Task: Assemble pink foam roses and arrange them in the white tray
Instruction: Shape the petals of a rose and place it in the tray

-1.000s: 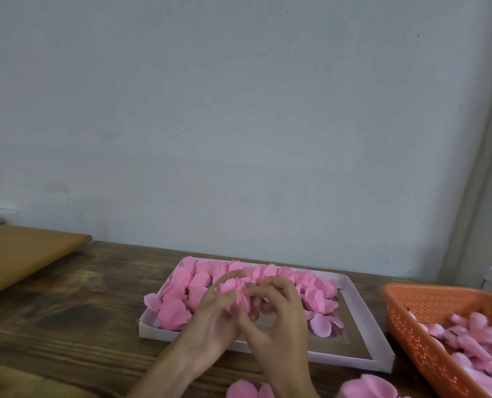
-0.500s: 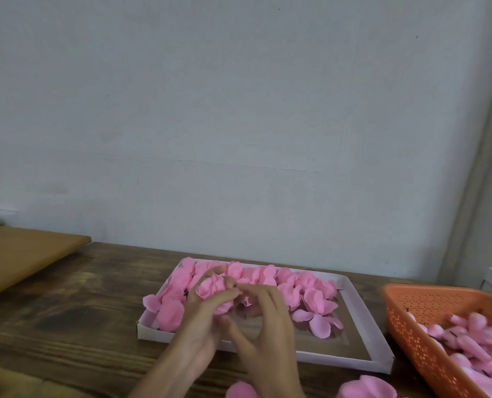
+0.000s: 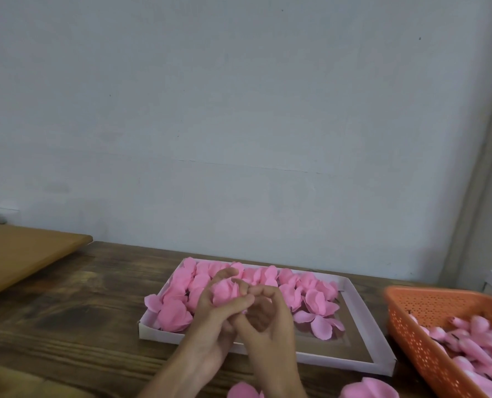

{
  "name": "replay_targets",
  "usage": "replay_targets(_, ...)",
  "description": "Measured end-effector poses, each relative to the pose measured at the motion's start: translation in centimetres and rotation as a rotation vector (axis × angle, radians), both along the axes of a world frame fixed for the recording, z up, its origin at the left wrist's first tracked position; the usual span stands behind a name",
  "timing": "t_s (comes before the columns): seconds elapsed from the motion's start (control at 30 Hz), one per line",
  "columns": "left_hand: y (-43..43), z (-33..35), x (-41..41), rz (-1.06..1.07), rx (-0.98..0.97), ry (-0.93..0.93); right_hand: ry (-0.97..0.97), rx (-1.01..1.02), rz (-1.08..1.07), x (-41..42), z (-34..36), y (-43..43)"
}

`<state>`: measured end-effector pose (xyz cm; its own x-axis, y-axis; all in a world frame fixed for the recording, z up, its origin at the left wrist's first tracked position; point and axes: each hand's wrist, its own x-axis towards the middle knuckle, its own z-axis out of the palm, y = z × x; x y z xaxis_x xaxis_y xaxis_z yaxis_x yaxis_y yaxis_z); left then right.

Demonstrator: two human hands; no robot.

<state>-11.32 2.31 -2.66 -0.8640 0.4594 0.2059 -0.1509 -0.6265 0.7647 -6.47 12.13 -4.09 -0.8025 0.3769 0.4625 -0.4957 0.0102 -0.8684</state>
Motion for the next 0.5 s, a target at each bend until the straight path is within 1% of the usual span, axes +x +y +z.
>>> replay_targets(0.07,-0.4,0.4,-0.1,-0.009,-0.058,0.047,-0.108,-0.148,0.204,-0.1,0.5,0.4)
replay_targets(0.13,-0.7,0.4,-0.4,0.023,-0.114,0.057,-0.212,-0.255,0.38,0.0,0.8,0.7)
replay_targets(0.17,-0.8,0.4,-0.5,0.034,-0.137,0.063,-0.248,-0.297,0.419,-0.1,0.7,0.7)
replay_targets(0.23,-0.7,0.3,-0.4,0.045,-0.175,0.081,-0.253,-0.339,0.428,-0.3,0.2,0.8)
replay_targets(0.3,-0.5,0.2,-0.4,0.096,-0.186,0.067,-0.204,-0.314,0.403,-0.5,-0.2,0.5)
replay_targets(0.33,-0.4,0.2,-0.5,0.135,-0.187,0.048,-0.175,-0.266,0.392,-0.5,-0.4,0.4)
replay_targets(0.4,-0.5,0.2,-0.6,0.192,-0.186,0.032,-0.139,-0.105,0.341,-0.5,-0.6,0.0)
replay_targets(0.43,-0.5,0.2,-0.6,0.199,-0.187,0.034,-0.128,-0.044,0.313,-0.5,-0.7,-0.2)
replay_targets(0.5,-0.5,0.2,-0.5,0.172,-0.206,0.05,-0.118,-0.029,0.294,-0.4,-0.8,-0.5)
